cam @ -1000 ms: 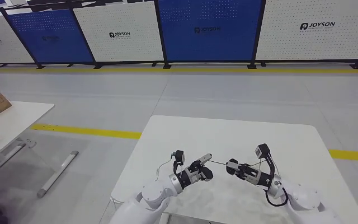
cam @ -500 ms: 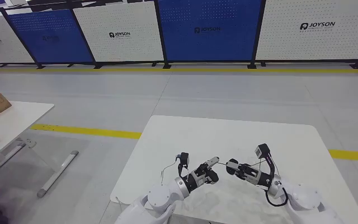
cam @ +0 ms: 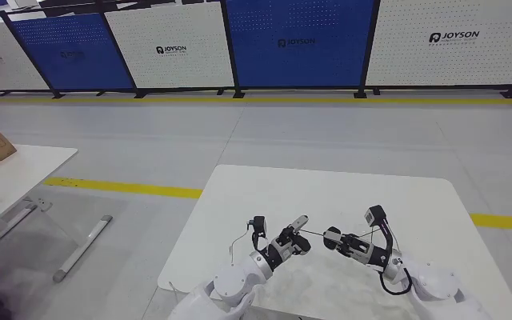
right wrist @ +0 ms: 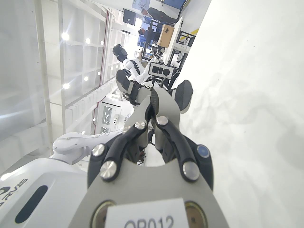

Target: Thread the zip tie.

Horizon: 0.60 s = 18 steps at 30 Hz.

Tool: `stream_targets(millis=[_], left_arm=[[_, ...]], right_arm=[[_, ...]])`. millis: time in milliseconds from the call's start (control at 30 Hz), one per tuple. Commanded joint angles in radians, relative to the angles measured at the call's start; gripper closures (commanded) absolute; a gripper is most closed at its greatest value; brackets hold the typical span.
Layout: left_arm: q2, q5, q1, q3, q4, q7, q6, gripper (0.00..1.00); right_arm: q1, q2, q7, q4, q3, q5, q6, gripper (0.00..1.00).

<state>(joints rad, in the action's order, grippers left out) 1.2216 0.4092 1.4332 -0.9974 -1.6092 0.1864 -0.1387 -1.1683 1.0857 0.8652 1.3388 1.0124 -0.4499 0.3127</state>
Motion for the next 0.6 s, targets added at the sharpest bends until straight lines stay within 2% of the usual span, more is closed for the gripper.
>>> stream_targets(millis=[0,167,200,233,267,333,433,567], left_arm=[[0.000,0.001,0.000,0.000,0.000,0.002,0.000,0.00],[0.001,-0.042,-0.004,0.010,0.011,0.000,-0.015,0.00],[0.002,-0.040,-0.004,0.011,0.016,0.000,-0.020,0.04],[0.002,-0.041,-0.006,0.012,0.017,0.001,-0.021,0.53],[0.002,-0.041,-0.007,0.012,0.019,0.000,-0.024,0.70],[0.003,-0.041,-0.009,0.012,0.021,-0.002,-0.027,0.90],[0.005,-0.033,-0.010,0.011,0.018,0.001,-0.035,1.00],[0.006,-0.030,-0.007,0.012,0.012,0.009,-0.050,1.00]], right_arm=[[0.000,0.000,0.000,0.000,0.000,0.000,0.000,1.00],[0.000,0.000,0.000,0.000,0.000,0.000,0.000,1.00],[0.000,0.000,0.000,0.000,0.000,0.000,0.000,1.00],[0.000,0.000,0.000,0.000,0.000,0.000,0.000,1.00],[0.000,0.000,0.000,0.000,0.000,0.000,0.000,1.00],[0.000,0.000,0.000,0.000,0.000,0.000,0.000,1.00],[0.000,0.000,0.000,0.000,0.000,0.000,0.000,1.00],[0.000,0.000,0.000,0.000,0.000,0.000,0.000,1.00]])
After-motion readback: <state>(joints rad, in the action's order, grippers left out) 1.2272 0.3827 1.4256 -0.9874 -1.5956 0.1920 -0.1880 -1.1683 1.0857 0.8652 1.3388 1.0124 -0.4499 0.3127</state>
